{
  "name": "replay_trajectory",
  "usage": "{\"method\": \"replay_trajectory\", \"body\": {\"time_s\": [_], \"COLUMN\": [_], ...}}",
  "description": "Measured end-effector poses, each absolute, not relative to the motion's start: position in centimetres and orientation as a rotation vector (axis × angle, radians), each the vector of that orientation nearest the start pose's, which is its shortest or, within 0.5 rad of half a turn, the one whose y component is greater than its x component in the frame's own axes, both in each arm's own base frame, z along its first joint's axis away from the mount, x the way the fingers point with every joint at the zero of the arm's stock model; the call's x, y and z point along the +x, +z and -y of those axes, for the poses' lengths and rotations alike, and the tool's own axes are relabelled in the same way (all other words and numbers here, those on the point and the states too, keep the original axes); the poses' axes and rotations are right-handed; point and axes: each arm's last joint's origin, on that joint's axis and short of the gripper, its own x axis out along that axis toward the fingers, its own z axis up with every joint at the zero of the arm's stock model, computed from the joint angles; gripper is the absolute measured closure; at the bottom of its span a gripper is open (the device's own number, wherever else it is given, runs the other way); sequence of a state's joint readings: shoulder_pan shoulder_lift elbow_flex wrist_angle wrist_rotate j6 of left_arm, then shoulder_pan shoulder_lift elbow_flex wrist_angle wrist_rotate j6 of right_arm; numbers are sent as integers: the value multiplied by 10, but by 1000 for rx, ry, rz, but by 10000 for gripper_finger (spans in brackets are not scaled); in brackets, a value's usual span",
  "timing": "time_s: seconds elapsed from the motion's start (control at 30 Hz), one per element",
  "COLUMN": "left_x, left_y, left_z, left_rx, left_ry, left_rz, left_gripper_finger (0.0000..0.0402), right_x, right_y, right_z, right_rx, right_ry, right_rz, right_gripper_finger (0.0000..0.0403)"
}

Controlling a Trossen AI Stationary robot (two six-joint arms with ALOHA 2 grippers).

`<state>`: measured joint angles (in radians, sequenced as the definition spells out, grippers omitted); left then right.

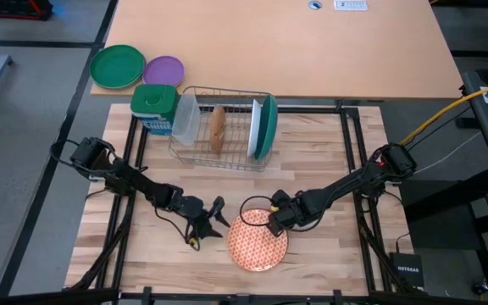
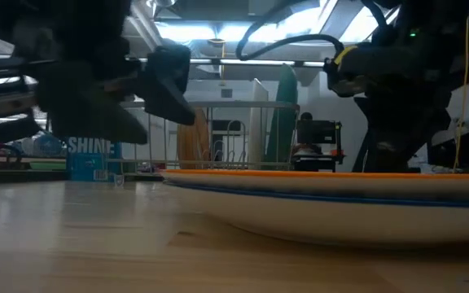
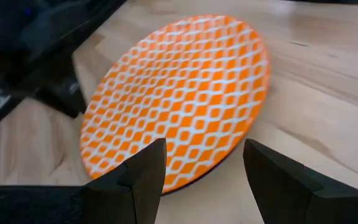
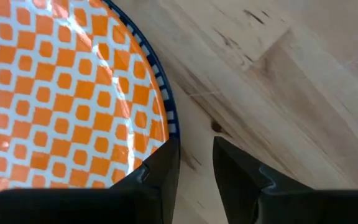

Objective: Sort dishes
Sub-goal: Put the orange patterned plate in the dish rack

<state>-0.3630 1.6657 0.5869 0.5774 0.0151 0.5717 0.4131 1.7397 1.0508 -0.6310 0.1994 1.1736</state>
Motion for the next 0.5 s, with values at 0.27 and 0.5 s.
{"method": "replay_trajectory", "body": {"time_s": [0.27, 0.5], "left_x": [276, 280], "left_y": [131, 112], "left_z": [115, 118], "left_rx": [752, 828], "left_ry": [-542, -579], "left_rz": [-349, -393], "left_gripper_finger": [199, 199], "right_x": [297, 302], "right_y": [163, 156], "right_z": [-124, -127], "right_rx": [655, 668], "right_ry": [-517, -503], "right_rz": [-1109, -1105], "right_gripper_finger": [299, 299]}}
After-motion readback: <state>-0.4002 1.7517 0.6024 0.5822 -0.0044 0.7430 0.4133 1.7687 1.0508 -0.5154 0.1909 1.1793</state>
